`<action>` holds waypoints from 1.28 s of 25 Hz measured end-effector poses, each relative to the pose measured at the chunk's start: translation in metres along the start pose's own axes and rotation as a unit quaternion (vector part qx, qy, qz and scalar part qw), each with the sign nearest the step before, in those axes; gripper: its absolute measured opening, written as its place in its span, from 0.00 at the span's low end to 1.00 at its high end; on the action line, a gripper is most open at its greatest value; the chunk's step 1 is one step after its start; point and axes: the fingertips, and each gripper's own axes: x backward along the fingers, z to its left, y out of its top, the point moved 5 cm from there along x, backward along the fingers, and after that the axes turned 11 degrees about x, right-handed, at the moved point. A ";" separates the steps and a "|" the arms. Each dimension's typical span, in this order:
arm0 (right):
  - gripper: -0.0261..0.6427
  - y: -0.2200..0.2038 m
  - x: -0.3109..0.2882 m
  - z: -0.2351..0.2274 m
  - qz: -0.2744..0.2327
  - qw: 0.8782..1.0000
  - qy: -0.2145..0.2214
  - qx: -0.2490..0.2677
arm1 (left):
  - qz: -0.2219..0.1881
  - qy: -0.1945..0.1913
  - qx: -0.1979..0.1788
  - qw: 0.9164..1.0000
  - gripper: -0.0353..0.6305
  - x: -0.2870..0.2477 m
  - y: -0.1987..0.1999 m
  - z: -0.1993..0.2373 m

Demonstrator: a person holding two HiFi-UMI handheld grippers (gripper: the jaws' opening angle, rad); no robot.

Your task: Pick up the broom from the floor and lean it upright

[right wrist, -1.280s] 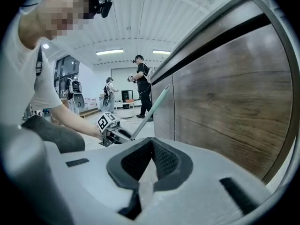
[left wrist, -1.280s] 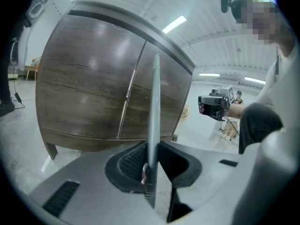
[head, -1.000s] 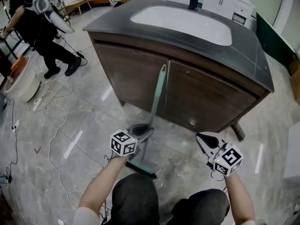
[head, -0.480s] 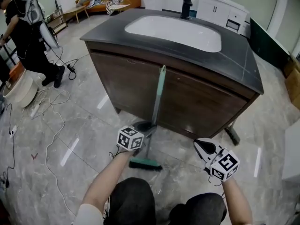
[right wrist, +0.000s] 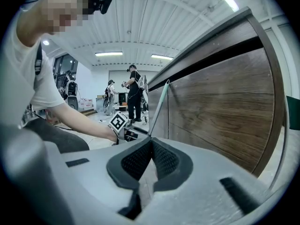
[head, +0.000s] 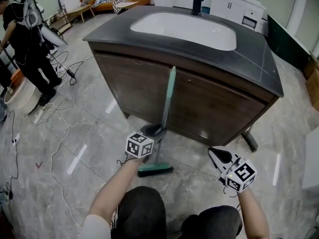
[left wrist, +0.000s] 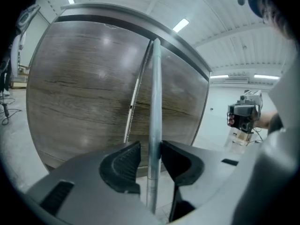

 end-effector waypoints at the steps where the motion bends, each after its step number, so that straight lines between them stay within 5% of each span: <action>1: 0.03 0.000 0.000 0.001 0.001 1.000 0.001 0.000 | 0.001 0.002 -0.003 1.000 0.24 0.000 0.000 0.000; 9: 0.03 0.003 -0.003 0.003 0.002 1.000 0.006 0.004 | 0.017 0.016 -0.023 0.999 0.34 -0.005 -0.004 -0.002; 14: 0.03 -0.003 -0.007 0.010 0.010 1.000 0.010 0.004 | 0.027 0.014 0.013 0.999 0.33 -0.011 -0.024 0.010; 20: 0.03 -0.022 -0.006 0.012 0.021 1.000 0.013 -0.008 | 0.044 -0.026 0.077 0.996 0.21 -0.030 -0.062 0.023; 25: 0.03 -0.031 -0.009 0.014 0.029 0.999 0.017 -0.013 | 0.070 -0.069 0.063 0.993 0.15 -0.029 -0.069 0.021; 32: 0.03 -0.028 -0.011 0.013 0.024 0.999 0.019 -0.015 | 0.142 -0.134 0.055 0.979 0.11 -0.018 -0.075 -0.001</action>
